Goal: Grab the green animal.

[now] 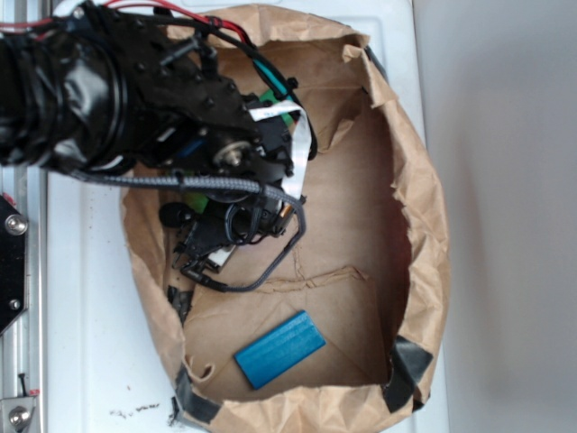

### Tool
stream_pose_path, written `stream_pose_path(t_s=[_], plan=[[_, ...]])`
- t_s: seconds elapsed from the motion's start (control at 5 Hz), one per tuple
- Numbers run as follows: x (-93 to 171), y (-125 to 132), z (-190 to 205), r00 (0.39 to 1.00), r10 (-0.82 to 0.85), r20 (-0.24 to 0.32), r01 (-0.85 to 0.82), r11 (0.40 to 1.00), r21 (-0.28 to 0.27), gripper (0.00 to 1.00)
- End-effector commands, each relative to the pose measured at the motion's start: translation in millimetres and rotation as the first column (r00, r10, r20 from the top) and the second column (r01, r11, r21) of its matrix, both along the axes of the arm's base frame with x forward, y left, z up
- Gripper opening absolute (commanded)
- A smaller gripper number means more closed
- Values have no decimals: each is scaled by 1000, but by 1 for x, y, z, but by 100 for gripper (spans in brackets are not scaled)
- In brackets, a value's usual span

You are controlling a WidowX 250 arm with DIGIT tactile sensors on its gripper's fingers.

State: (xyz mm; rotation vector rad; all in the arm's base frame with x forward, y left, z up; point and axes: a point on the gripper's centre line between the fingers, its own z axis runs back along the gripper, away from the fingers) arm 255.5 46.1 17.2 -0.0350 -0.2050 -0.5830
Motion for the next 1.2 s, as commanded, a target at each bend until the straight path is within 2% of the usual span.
stream_pose_path(t_s=[0.0, 0.2, 0.4, 0.6, 0.8, 1.0], plan=[[12, 14, 45, 992, 122, 31, -120, 990, -69, 0], [21, 13, 70, 976, 215, 44, -206, 967, -153, 0], [36, 5, 102, 929, 368, 53, -340, 899, -277, 0], [40, -3, 120, 859, 513, 4, -489, 821, -294, 0], [35, -14, 130, 803, 596, 9, -577, 780, -242, 0], [29, -23, 140, 780, 626, 22, -610, 767, -202, 0]])
